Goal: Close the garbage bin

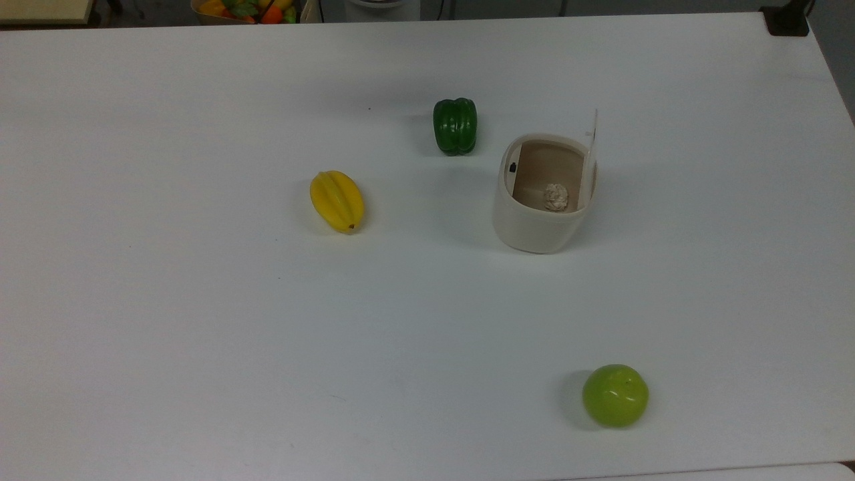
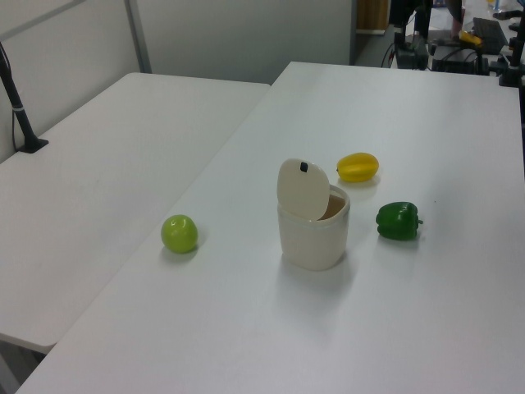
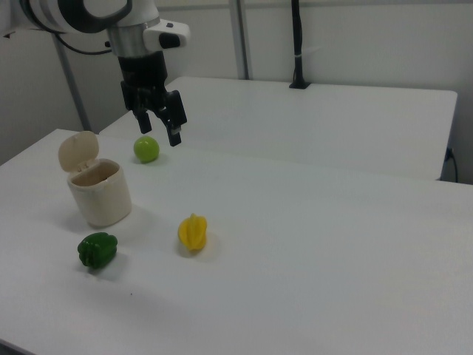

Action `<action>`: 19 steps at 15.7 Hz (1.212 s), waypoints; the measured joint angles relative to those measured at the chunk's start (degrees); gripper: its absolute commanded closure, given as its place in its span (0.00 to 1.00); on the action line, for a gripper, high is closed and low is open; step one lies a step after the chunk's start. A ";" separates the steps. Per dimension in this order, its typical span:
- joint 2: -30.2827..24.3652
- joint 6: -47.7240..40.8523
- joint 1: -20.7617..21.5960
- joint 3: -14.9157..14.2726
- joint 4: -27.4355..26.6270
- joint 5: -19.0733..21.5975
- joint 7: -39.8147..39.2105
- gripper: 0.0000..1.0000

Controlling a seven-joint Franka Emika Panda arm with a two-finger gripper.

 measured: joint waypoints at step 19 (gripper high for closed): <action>-0.07 -3.16 0.26 0.42 -0.09 0.05 -0.02 0.00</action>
